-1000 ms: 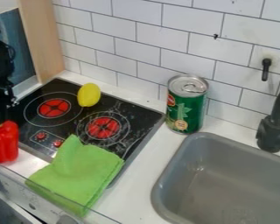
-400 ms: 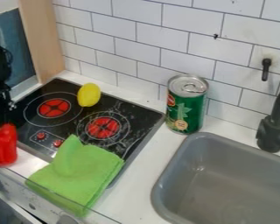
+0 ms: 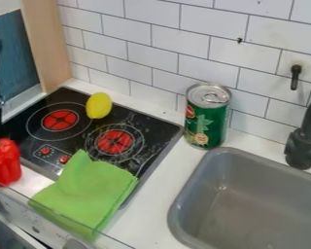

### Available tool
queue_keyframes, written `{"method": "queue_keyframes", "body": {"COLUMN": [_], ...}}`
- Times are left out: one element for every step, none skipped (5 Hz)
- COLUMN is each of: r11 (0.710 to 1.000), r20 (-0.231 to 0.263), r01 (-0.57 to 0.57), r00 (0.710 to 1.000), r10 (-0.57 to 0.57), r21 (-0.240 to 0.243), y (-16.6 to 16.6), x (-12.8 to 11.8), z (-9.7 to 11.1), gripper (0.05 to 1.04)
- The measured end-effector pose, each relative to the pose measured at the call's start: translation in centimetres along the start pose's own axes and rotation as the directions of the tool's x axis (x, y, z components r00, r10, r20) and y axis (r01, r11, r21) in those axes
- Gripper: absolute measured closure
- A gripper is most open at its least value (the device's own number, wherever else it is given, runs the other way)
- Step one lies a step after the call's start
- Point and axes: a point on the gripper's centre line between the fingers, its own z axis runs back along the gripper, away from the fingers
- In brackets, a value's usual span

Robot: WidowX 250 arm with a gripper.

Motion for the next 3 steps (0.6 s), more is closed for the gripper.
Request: {"method": "queue_keyframes", "body": {"r11": [0.995, 0.973, 0.957], "r20": [0.044, 0.088, 0.062], "r01": [0.099, 0.209, 0.270], "r00": [0.994, 0.972, 0.959], "r10": [-0.100, -0.217, -0.277], "r21": [0.025, 0.094, 0.102], "y": [-1.9, -4.1, -5.0], "x": [2.2, 5.3, 6.8], "z": [1.9, 2.5, 1.1], "gripper": [0.074, 0.079, 0.082]}}
